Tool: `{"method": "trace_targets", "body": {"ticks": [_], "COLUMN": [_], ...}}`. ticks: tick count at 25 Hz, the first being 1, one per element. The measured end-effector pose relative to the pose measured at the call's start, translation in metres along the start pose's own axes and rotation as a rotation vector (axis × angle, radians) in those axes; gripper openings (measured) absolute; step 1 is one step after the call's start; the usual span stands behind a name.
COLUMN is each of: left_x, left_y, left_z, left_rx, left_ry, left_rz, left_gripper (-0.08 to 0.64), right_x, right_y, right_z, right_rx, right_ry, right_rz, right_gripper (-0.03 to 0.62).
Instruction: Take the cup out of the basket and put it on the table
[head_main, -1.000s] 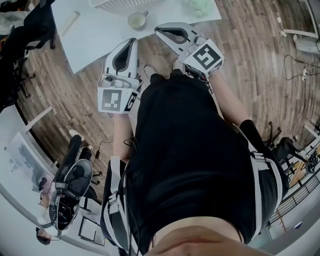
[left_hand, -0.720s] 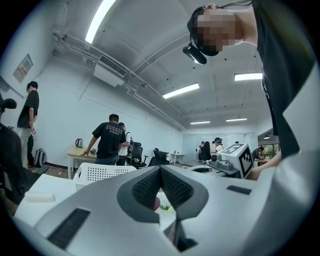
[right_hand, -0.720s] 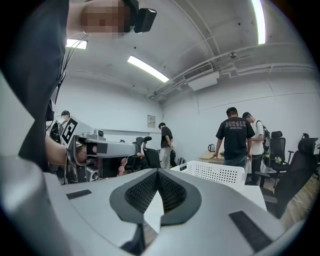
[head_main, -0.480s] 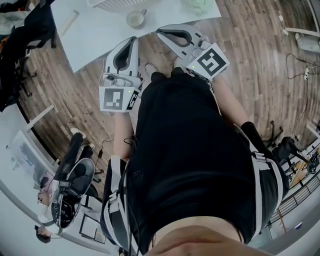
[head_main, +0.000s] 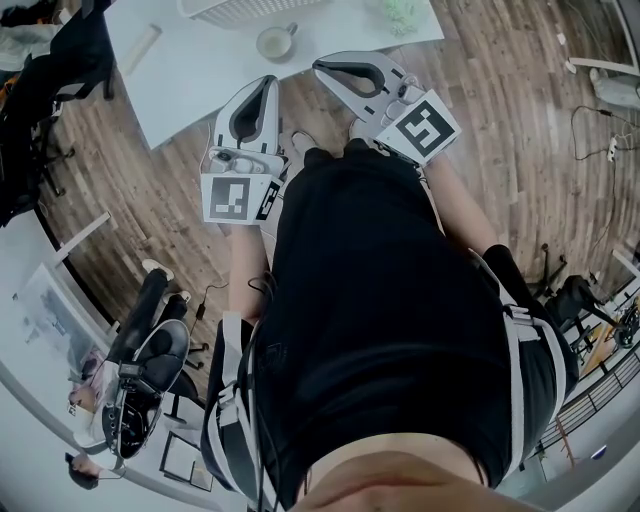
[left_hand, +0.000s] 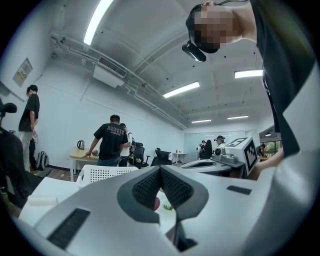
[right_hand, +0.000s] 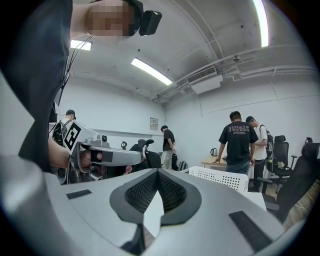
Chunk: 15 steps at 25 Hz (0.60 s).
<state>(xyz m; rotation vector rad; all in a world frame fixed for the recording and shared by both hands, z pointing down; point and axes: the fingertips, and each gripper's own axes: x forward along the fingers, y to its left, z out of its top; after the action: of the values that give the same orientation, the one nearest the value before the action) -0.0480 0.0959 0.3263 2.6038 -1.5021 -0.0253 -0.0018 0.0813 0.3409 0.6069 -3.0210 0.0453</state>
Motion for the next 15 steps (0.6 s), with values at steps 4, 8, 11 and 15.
{"method": "trace_targets", "body": {"ticks": [4,8,11,15], "left_x": [-0.004,-0.013,-0.021,-0.027], "left_y": [0.004,0.013,0.017,0.036], "left_z": [0.001,0.004,0.006,0.004], "left_rx": [0.001,-0.002,-0.004,-0.001], "left_ry": [-0.006,-0.014,-0.021,-0.012], "left_rz": [-0.014,-0.033,-0.054,-0.076], "left_gripper": [0.017,0.017,0.018,0.018], "right_x": [0.003,0.011,0.016,0.03], "right_y": [0.002,0.007,0.01,0.008], "right_z": [0.003,0.007,0.009,0.003], "right_rx": [-0.014,-0.011,-0.01,-0.025], "right_ry": [0.003,0.012,0.019,0.048], "right_rz": [-0.017,-0.048,-0.075,-0.103], "right_gripper": [0.018,0.018,0.018,0.018]}}
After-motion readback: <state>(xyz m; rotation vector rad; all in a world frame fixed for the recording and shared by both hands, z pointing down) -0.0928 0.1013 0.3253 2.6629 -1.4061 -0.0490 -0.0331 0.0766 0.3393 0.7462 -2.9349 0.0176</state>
